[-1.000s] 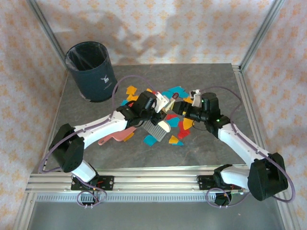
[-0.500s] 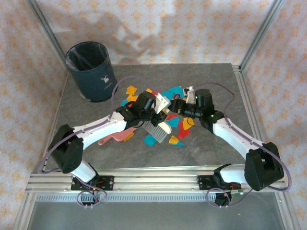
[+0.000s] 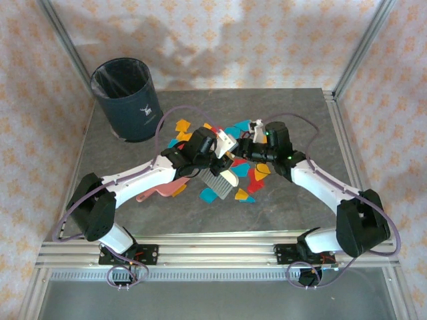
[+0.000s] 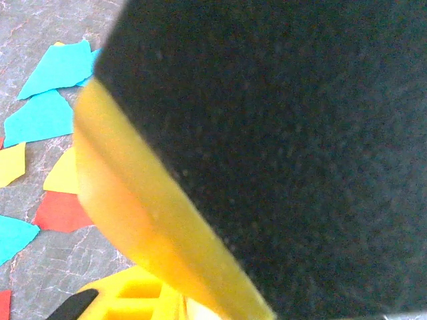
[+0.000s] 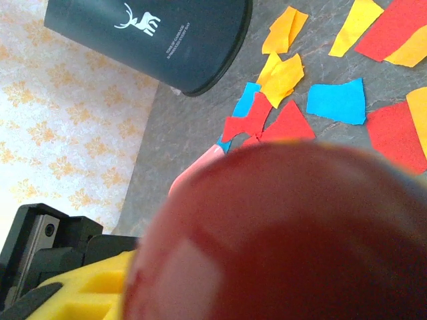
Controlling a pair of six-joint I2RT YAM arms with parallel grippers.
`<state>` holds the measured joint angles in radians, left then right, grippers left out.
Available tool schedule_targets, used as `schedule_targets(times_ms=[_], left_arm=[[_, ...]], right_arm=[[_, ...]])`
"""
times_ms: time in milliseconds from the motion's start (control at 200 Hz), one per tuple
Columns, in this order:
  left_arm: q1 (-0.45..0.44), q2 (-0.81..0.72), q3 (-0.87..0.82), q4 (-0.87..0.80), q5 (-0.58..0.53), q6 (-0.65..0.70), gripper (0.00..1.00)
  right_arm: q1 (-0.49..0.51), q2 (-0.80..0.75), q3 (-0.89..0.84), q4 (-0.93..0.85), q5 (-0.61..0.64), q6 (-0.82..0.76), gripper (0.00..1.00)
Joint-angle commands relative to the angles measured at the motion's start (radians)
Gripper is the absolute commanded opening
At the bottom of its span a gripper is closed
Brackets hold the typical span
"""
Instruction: Sweep away the paper scraps from the table
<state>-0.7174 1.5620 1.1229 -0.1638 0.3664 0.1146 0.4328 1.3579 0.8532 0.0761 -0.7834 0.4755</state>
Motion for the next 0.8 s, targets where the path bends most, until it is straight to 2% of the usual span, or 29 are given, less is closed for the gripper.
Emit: schedule_targets(times_ms=[0,265,395,460,515,611,796], left_arm=[[0.007,-0.025,0.008,0.025,0.015,0.009,0.22],[0.007,-0.022,0.016,0.016,0.024,0.010,0.23],[0.006,-0.027,0.018,-0.006,0.030,0.016,0.29],[0.006,-0.031,0.022,-0.029,0.028,0.019,0.37],[0.006,-0.041,0.022,-0.049,0.009,0.011,0.49],[0.008,-0.071,0.014,-0.089,-0.034,0.004,0.57],[0.043,-0.133,0.006,-0.233,-0.100,-0.020,0.58]], right_arm=[[0.010,0.007,0.031,0.031,-0.019,-0.007,0.36],[0.011,0.007,0.027,0.045,-0.006,0.005,0.10],[0.009,-0.018,0.016,0.038,0.050,0.009,0.01],[-0.002,-0.033,0.005,0.037,0.078,0.015,0.00],[-0.020,-0.050,-0.008,0.038,0.095,0.025,0.00],[-0.061,-0.082,-0.030,0.034,0.102,0.036,0.00],[-0.140,-0.155,-0.068,-0.013,0.116,0.032,0.00]])
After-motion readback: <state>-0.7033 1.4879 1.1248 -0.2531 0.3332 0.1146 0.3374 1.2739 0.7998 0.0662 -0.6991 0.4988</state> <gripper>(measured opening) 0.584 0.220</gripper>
